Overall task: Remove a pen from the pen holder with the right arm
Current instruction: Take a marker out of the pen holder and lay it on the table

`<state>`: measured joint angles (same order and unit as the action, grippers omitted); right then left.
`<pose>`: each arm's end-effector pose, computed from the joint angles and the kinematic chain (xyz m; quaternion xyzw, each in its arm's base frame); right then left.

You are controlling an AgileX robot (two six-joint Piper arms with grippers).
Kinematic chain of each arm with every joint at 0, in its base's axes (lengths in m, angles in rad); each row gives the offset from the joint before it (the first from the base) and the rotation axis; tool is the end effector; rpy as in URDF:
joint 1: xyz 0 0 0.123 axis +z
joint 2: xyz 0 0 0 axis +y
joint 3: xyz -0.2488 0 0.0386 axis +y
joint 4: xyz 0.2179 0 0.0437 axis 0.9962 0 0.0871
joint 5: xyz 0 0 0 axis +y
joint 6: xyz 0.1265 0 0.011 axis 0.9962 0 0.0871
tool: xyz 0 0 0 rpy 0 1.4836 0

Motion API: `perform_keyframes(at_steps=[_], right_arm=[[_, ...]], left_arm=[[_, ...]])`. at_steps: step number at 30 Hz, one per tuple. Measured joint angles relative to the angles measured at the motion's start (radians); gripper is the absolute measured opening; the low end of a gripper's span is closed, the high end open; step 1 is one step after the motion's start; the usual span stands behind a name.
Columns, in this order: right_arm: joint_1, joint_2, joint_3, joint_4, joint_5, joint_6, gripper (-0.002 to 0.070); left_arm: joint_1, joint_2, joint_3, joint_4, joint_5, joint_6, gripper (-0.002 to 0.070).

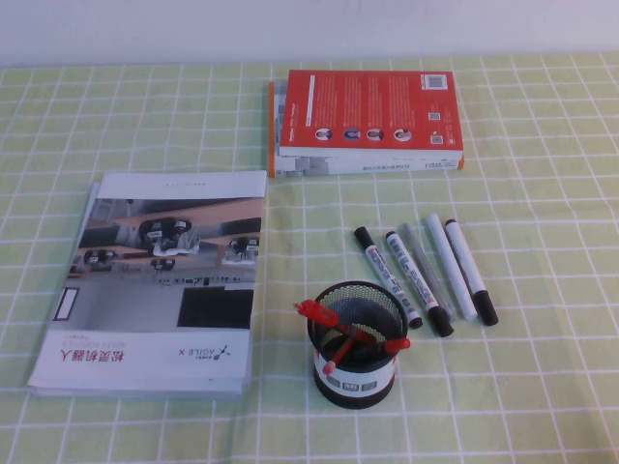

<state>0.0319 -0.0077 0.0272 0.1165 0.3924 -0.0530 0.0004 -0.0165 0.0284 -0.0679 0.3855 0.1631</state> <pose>0.0897 0.0085 0.1589 -0.0037 0.8113 0.0433 0.5830 0.0899 -0.0032 0.1599 0.0478 0.8062 0.0193 0.5894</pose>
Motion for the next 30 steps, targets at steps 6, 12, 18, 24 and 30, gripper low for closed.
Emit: perform_keyframes(at_steps=[6, 12, 18, 24, 30], right_arm=[[0.000, 0.000, 0.000, 0.000, 0.000, 0.000, -0.0013], [0.000, 0.000, 0.000, 0.000, 0.000, 0.000, -0.0013], [0.000, 0.000, 0.000, 0.000, 0.000, 0.000, -0.0013], [0.000, 0.000, 0.000, 0.025, -0.018, 0.000, -0.0013], [0.000, 0.000, 0.000, 0.095, -0.075, 0.000, -0.0013]], left_arm=[[0.000, 0.000, 0.000, 0.000, 0.000, 0.000, -0.0005], [0.000, 0.000, 0.000, 0.000, 0.000, 0.000, -0.0005], [0.000, 0.000, 0.000, 0.000, 0.000, 0.000, -0.0005], [0.000, 0.000, 0.000, 0.000, 0.000, 0.000, -0.0005], [0.000, 0.000, 0.000, 0.000, 0.000, 0.000, -0.0005]])
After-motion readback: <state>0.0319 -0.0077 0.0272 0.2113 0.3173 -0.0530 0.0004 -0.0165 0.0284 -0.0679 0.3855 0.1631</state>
